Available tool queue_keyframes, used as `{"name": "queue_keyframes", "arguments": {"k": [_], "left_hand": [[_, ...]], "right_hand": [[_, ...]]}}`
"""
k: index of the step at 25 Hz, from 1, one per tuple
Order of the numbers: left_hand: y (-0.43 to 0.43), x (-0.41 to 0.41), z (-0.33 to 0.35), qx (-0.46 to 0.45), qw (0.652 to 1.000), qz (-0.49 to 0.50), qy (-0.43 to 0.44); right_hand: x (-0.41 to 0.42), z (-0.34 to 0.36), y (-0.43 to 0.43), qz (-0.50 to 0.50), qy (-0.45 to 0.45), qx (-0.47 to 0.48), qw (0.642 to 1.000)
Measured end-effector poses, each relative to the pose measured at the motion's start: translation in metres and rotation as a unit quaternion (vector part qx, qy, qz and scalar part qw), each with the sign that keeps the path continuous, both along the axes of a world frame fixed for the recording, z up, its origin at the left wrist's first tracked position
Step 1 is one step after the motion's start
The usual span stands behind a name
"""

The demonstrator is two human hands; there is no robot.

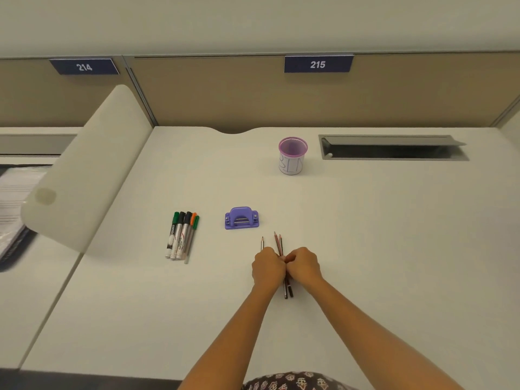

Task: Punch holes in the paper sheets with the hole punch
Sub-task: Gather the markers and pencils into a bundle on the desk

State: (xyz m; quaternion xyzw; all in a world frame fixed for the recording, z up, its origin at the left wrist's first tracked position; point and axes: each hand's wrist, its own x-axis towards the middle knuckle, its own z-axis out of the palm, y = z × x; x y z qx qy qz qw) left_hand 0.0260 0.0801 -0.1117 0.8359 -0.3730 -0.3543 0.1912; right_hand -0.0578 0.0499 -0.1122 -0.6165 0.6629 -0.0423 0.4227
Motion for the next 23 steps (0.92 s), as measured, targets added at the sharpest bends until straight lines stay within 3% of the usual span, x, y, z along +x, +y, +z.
{"name": "queue_keyframes", "arguments": {"k": [4, 10, 16, 19, 21, 23], "left_hand": [[-0.003, 0.001, -0.001, 0.015, 0.998, 0.018, 0.05], [0.004, 0.007, -0.002, -0.009, 0.982, 0.074, 0.171], [0.018, 0.042, 0.016, -0.093, 0.968, 0.133, 0.19], [0.024, 0.062, 0.028, -0.138, 0.953, 0.193, 0.189], [0.028, 0.072, 0.031, -0.175, 0.948, 0.207, 0.164], [0.032, 0.081, 0.033, -0.203, 0.948, 0.209, 0.131]], "right_hand": [[-0.012, 0.0, -0.004, -0.045, -0.094, 0.04, 0.994], [-0.021, 0.003, 0.008, -0.119, -0.254, 0.092, 0.955], [0.005, 0.017, 0.002, -0.115, -0.346, 0.119, 0.924], [0.03, 0.016, -0.009, -0.147, -0.281, 0.099, 0.943], [0.042, 0.01, -0.015, -0.107, -0.151, 0.023, 0.982], [0.055, 0.004, -0.016, -0.014, -0.007, -0.039, 0.999]]}}
